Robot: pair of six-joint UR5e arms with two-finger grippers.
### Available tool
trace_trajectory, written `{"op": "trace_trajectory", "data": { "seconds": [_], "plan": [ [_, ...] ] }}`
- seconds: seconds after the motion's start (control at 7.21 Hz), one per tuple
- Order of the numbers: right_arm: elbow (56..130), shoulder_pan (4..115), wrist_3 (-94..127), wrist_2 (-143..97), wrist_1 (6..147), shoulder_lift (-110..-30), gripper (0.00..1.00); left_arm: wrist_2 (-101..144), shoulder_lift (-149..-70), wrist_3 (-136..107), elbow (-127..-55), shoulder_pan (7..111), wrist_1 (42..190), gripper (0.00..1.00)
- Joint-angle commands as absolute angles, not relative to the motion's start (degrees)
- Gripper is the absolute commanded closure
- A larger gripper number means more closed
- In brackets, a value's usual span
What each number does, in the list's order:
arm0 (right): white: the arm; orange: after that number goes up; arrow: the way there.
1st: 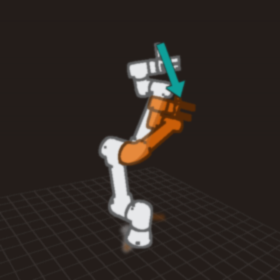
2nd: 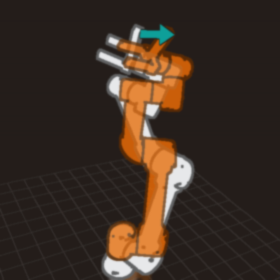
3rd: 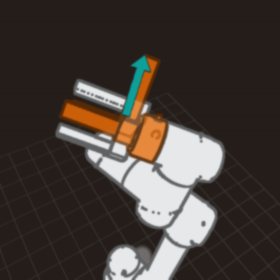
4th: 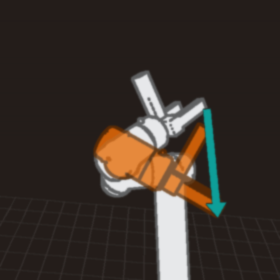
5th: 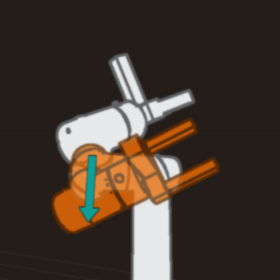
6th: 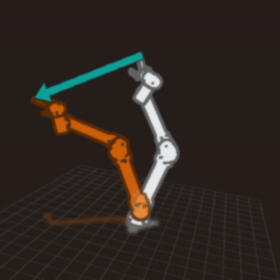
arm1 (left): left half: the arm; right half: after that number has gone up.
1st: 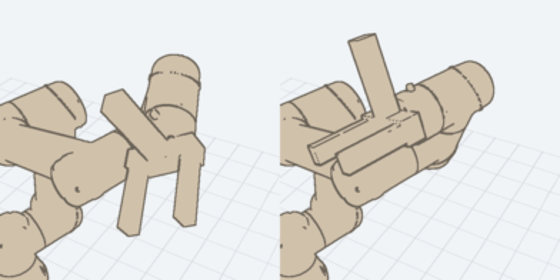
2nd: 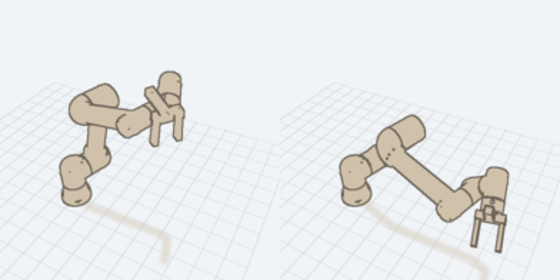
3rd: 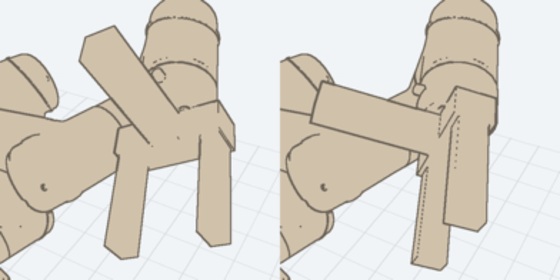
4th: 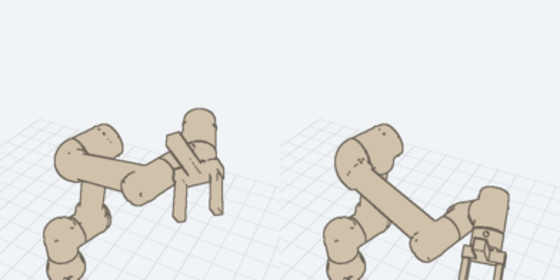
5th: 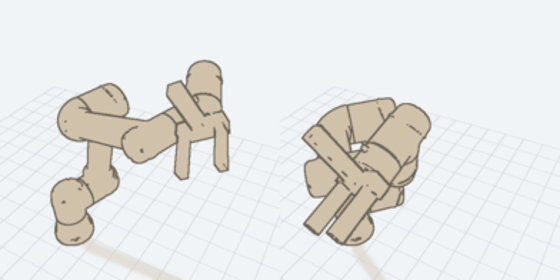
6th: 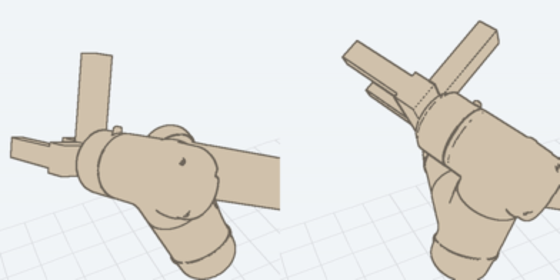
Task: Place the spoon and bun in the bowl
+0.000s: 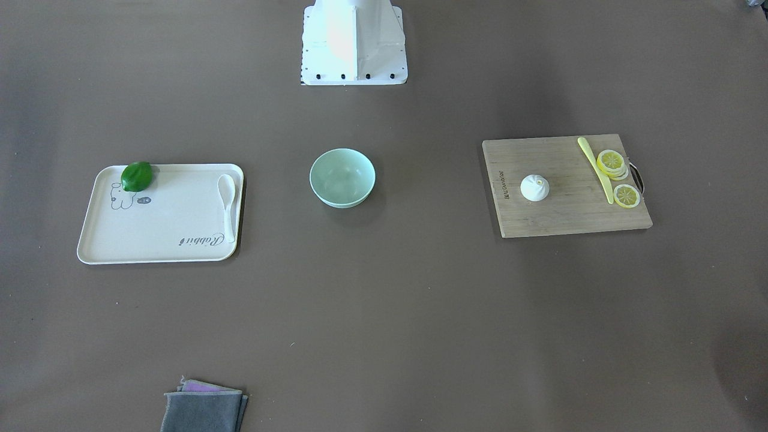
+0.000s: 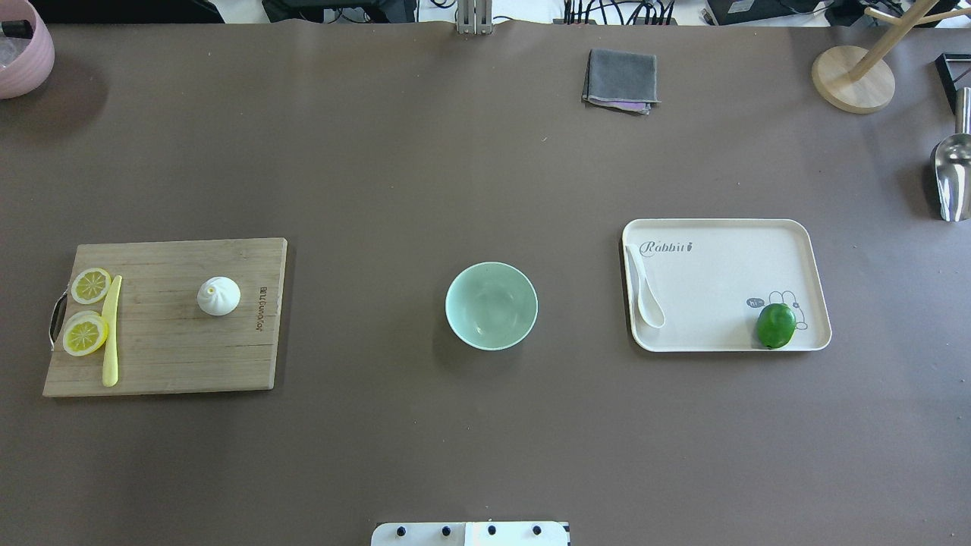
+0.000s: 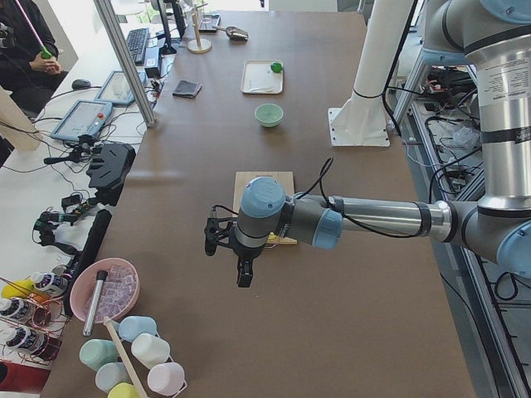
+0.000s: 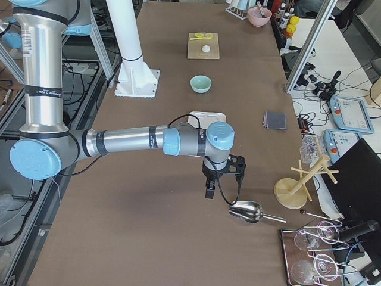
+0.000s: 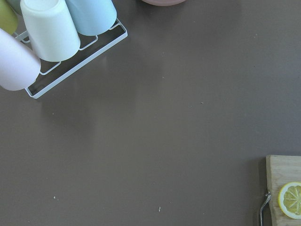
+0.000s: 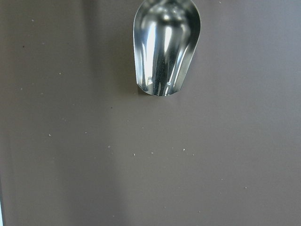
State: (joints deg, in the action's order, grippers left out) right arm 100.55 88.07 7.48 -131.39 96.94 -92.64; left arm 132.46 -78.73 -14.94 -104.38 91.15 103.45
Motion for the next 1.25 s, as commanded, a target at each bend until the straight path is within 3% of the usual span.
{"op": "trace_trajectory", "data": {
  "seconds": [0.0, 0.69, 1.11],
  "plan": [
    [101.0, 88.1, 7.3, -131.6, 96.9, -92.6, 0.00, 132.5, -79.2, -14.9, -104.2, 91.1, 103.4, 0.02],
    [101.8, 84.6, 8.2, -131.4, 94.7, -90.4, 0.00, 133.2, -80.4, -15.0, -104.6, 89.4, 104.8, 0.02],
    [103.4, 80.4, 8.8, -131.1, 84.1, -89.7, 0.00, 132.7, -90.4, -15.1, -101.6, 84.2, 104.2, 0.02]
  ]
}}
